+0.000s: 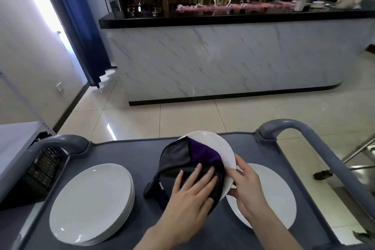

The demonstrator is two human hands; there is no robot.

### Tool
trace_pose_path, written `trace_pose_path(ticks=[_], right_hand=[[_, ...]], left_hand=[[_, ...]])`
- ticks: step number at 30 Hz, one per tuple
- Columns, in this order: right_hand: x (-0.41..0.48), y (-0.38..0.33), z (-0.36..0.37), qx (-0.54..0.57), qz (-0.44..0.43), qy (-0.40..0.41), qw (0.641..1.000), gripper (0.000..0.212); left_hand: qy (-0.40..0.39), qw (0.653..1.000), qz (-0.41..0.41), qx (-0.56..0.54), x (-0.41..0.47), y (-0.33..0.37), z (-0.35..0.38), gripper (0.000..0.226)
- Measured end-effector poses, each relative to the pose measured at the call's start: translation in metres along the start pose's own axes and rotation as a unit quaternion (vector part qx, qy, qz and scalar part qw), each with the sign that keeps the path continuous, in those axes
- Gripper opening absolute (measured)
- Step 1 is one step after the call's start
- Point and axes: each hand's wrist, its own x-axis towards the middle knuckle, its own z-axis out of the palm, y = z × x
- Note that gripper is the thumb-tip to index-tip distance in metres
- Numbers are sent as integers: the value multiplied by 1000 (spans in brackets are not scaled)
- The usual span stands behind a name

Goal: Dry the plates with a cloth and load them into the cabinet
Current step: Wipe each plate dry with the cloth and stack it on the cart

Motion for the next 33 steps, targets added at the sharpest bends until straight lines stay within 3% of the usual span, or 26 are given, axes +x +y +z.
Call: trace_pose_path(ticks=[8,16,24,29,33], right_hand=[[-15,5,10,-44,7,-79,996,51],[-18,-6,2,-12,-13,-54,998,50],[-16,-4,-1,5,13,-19,1000,41],[-8,-7,-2,16,1,9,1000,41],[-6,0,8,24,7,10,1000,44]], left_hand=[[18,998,-49,31,53,-30,-24,65],[60,987,-144,24,49,-62,-23,65],[42,993,-101,50,9,-61,-19,62],[17,997,-71,-15,-23,-51,-17,59],[7,999,6,-38,-33,-16,-5,61]])
